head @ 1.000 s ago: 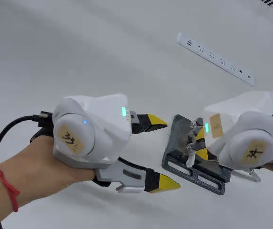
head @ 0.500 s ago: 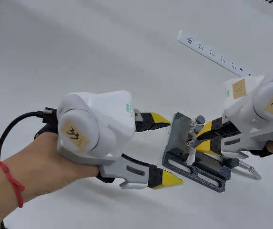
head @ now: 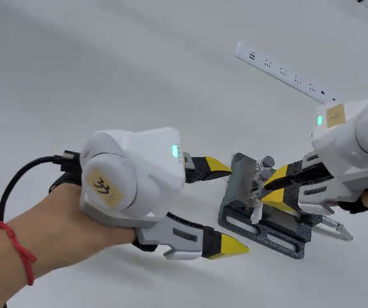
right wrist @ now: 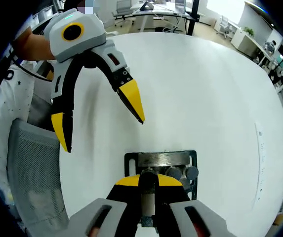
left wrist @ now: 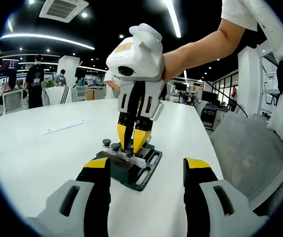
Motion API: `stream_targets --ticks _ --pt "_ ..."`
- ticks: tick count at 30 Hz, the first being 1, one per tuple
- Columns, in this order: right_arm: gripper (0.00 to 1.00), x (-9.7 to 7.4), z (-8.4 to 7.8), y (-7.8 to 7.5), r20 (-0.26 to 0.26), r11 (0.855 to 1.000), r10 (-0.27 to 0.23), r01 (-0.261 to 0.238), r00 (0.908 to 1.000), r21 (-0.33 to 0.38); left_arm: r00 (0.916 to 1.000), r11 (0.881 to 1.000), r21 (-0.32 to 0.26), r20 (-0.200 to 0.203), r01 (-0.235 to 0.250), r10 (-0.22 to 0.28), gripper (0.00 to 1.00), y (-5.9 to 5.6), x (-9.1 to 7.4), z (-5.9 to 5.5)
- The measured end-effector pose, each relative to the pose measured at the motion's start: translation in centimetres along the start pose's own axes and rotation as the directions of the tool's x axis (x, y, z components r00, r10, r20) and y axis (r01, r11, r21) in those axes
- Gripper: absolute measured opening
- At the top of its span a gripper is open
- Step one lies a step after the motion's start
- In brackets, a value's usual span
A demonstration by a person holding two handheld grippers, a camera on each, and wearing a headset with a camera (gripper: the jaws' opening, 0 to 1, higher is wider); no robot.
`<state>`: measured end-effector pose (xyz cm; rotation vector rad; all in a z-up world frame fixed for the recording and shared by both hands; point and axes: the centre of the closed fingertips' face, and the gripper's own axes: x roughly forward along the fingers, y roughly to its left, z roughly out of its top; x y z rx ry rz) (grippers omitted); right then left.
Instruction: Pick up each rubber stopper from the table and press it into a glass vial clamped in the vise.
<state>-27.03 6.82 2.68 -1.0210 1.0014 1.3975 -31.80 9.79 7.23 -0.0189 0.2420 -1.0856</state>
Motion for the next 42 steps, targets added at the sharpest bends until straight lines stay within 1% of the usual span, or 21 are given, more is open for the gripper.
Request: stream_targets --ticks 9,11,14,17,19,20,24,27,29,30,33,36,38,40,42 --pt "0.04 0.1 0.0 0.0 0.016 1.0 0.006 -0.007 0.9998 0.015 0.9999 1.0 0.006 -0.006 0.009 -0.009 0.57 0.0 0.3 0.1" --pt "0.04 0.1 0.0 0.0 0.018 1.0 0.007 -0.007 0.9998 0.015 0.9999 1.0 0.005 -0.009 0.008 -0.008 0.57 0.1 0.4 0.0" --pt "0.04 0.0 0.0 0.0 0.021 1.0 0.008 -0.008 0.9998 0.019 0.9998 1.0 0.006 -0.019 0.009 -0.009 0.56 0.4 0.6 -0.4" --pt "0.05 0.1 0.0 0.0 0.019 1.0 0.008 -0.008 0.9998 0.01 0.9995 1.0 0.012 -0.029 0.009 -0.009 0.54 0.7 0.9 -0.7" --pt "0.05 0.0 0.0 0.1 0.017 1.0 0.007 -0.007 0.9998 0.009 0.9994 1.0 0.019 -0.034 0.007 -0.006 0.51 1.3 1.1 -1.0" --pt "0.06 0.0 0.1 0.1 0.016 1.0 0.006 -0.006 0.9999 0.006 0.999 1.0 0.025 -0.044 0.008 -0.007 0.5 1.5 1.3 -1.2" --pt "0.06 0.1 0.0 0.1 0.019 1.0 0.004 -0.004 0.9998 0.014 0.9986 0.999 0.046 -0.052 0.014 -0.011 0.47 1.8 1.7 -1.4" --pt "0.06 0.1 0.0 0.2 0.019 1.0 0.003 -0.004 0.9998 0.013 0.9977 0.997 0.07 -0.065 0.025 -0.021 0.44 2.2 2.3 -1.9" --pt "0.06 0.2 0.0 0.2 0.021 1.0 0.004 -0.005 0.9998 0.016 0.9974 0.997 0.068 -0.067 0.029 -0.024 0.42 2.3 2.6 -1.9" --pt "0.06 0.2 -0.1 0.2 0.021 1.0 0.005 -0.005 0.9998 0.016 0.9972 0.997 0.074 -0.07 0.032 -0.026 0.42 2.3 2.6 -1.8" --pt "0.06 0.2 -0.1 0.3 0.022 1.0 0.005 -0.006 0.9997 0.017 0.9967 0.996 0.082 -0.076 0.036 -0.029 0.39 2.7 3.1 -2.0" --pt "0.06 0.2 -0.1 0.2 0.022 1.0 0.005 -0.005 0.9997 0.016 0.9964 0.995 0.095 -0.079 0.038 -0.031 0.34 2.9 3.5 -2.0" --pt "0.06 0.2 -0.2 0.2 0.023 1.0 0.004 -0.004 0.9997 0.017 0.9952 0.994 0.103 -0.09 0.047 -0.037 0.31 3.0 3.9 -2.2" --pt "0.06 0.2 -0.2 0.2 0.024 1.0 0.003 -0.003 0.9997 0.017 0.9947 0.993 0.108 -0.094 0.051 -0.041 0.3 3.0 4.3 -2.3" --pt "0.06 0.2 -0.2 0.3 0.025 1.0 0.003 -0.004 0.9997 0.02 0.9922 0.992 0.113 -0.116 0.059 -0.046 0.29 2.9 4.6 -2.6"
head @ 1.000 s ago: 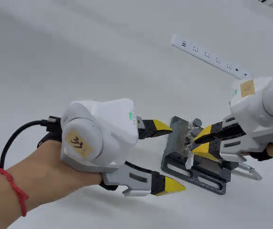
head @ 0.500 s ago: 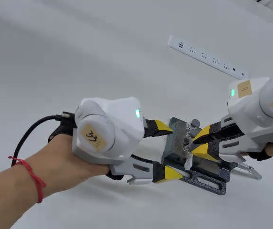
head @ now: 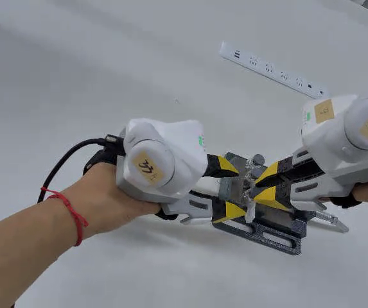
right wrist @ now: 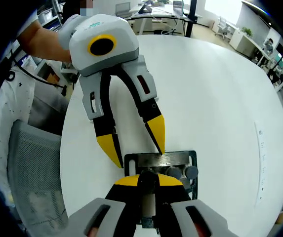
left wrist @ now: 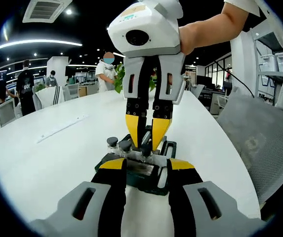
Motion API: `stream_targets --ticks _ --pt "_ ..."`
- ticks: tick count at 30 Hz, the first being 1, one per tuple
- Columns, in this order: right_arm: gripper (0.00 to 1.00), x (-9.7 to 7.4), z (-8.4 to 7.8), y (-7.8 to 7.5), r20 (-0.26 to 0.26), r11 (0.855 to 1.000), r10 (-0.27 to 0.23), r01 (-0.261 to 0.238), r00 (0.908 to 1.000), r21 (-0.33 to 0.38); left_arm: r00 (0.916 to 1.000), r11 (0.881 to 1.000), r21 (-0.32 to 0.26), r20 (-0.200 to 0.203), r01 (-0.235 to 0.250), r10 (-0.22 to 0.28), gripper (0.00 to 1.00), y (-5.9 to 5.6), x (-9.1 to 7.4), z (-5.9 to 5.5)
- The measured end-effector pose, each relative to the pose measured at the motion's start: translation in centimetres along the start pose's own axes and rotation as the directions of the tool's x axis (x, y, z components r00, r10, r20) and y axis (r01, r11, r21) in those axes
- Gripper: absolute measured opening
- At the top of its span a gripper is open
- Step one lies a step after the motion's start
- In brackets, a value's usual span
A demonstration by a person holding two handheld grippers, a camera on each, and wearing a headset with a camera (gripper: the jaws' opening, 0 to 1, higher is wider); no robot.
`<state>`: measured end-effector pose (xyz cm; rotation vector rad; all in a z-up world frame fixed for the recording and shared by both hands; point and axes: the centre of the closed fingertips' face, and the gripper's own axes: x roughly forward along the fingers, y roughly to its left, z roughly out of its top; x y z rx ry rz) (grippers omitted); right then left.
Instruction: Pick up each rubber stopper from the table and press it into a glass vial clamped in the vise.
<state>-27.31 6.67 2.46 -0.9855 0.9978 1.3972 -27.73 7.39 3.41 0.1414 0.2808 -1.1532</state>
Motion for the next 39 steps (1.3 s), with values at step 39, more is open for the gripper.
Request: stream_targets --ticks 39 --pt "0.07 -0.3 0.2 -0.2 0.008 1.0 -0.005 0.005 1.0 0.008 0.9962 0.995 0.094 -0.083 0.032 -0.024 0.11 0.3 2.4 -0.7"
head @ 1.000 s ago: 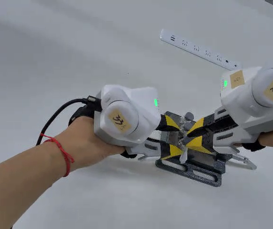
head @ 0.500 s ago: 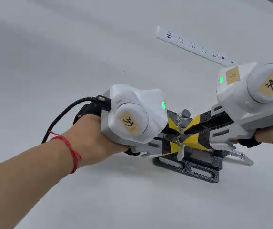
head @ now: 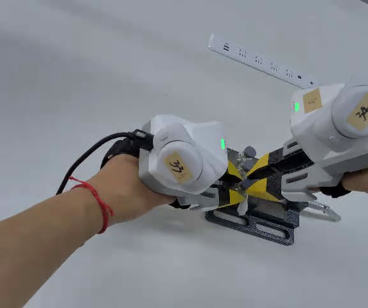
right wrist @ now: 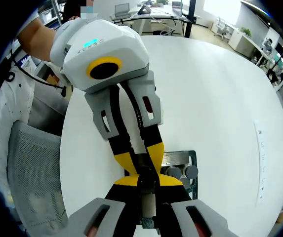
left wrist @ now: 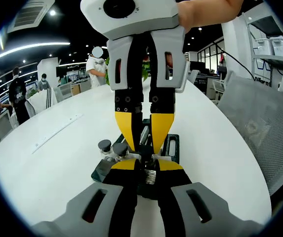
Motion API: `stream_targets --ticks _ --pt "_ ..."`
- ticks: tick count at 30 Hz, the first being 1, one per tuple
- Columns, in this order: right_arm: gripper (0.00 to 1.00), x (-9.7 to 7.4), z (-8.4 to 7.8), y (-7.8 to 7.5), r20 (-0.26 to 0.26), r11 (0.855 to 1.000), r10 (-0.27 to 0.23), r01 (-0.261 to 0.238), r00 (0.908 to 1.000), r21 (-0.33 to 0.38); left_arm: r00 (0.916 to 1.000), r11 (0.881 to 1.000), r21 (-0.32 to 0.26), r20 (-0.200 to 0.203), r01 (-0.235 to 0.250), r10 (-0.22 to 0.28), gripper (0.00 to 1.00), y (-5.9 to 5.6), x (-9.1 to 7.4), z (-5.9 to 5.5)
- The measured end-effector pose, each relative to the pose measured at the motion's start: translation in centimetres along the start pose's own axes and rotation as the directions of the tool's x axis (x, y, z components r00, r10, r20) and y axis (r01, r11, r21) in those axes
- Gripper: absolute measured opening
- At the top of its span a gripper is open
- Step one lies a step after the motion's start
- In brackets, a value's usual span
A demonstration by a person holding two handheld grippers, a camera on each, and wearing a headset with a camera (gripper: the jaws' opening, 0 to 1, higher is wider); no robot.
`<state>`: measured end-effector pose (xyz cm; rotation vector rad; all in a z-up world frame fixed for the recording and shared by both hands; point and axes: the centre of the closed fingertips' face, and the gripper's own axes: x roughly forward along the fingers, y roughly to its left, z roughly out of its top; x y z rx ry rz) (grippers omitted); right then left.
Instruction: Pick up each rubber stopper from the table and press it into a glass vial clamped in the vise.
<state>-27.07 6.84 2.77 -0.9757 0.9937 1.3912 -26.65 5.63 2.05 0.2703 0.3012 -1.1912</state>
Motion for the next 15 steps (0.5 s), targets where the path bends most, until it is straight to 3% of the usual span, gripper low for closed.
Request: stream_targets --ticks 11,15 --pt "0.09 0.14 0.43 0.21 0.015 1.0 0.001 -0.001 0.9999 0.007 1.0 1.0 -0.003 0.003 0.002 -0.002 0.1 -0.08 -0.14 0.01" --pt "0.1 -0.57 0.81 0.22 0.029 1.0 -0.002 0.002 0.9996 0.011 1.0 1.0 -0.007 0.003 0.0 0.0 0.1 -0.1 -0.18 -0.01"
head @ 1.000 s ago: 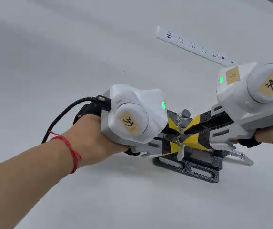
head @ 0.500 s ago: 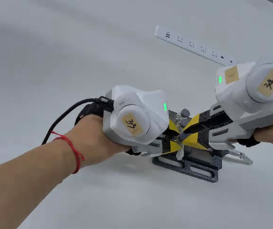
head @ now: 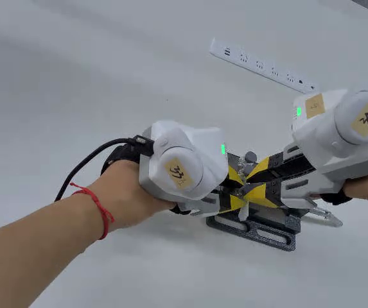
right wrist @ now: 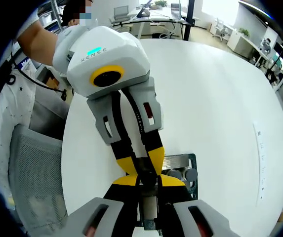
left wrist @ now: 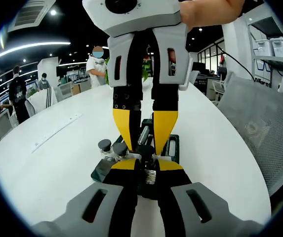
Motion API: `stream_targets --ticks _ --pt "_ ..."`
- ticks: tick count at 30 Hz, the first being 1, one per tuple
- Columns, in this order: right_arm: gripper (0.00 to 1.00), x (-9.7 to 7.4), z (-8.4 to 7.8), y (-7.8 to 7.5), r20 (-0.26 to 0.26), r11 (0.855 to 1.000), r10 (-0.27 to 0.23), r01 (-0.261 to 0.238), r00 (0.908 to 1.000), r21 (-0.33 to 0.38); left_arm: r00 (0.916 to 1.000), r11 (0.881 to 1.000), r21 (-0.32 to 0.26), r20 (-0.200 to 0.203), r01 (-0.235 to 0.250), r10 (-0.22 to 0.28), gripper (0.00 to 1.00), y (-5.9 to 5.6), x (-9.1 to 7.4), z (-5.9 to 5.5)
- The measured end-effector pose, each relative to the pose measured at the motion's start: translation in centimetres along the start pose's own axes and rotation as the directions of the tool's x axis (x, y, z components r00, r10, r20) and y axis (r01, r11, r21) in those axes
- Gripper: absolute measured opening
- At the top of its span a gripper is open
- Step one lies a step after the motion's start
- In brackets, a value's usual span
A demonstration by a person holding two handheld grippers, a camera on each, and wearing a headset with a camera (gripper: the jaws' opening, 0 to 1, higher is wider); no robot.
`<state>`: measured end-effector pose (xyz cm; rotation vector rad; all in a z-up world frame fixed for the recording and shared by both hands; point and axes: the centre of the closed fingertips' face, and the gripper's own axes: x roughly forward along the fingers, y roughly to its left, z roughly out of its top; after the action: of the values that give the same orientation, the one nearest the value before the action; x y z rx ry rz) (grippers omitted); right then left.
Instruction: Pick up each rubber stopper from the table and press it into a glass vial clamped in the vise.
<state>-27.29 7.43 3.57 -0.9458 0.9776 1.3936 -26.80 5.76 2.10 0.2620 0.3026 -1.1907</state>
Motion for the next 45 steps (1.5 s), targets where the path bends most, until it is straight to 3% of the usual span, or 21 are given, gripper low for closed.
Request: stream_targets --ticks 6,17,45 --pt "0.0 -1.1 0.0 -0.7 0.029 0.999 -0.023 0.022 0.9993 0.027 1.0 1.0 -0.001 0.0 0.0 0.0 0.1 -0.1 0.0 0.1" --pt "0.0 -0.4 -0.5 -0.1 0.015 0.999 0.011 -0.011 0.9998 0.03 1.0 1.0 -0.002 0.0 -0.002 0.002 0.1 -0.1 0.1 0.1" --pt "0.0 0.5 -0.8 -0.2 -0.008 1.0 0.022 -0.022 0.9997 0.019 1.0 1.0 -0.005 0.001 -0.007 0.007 0.1 0.1 0.1 0.1"
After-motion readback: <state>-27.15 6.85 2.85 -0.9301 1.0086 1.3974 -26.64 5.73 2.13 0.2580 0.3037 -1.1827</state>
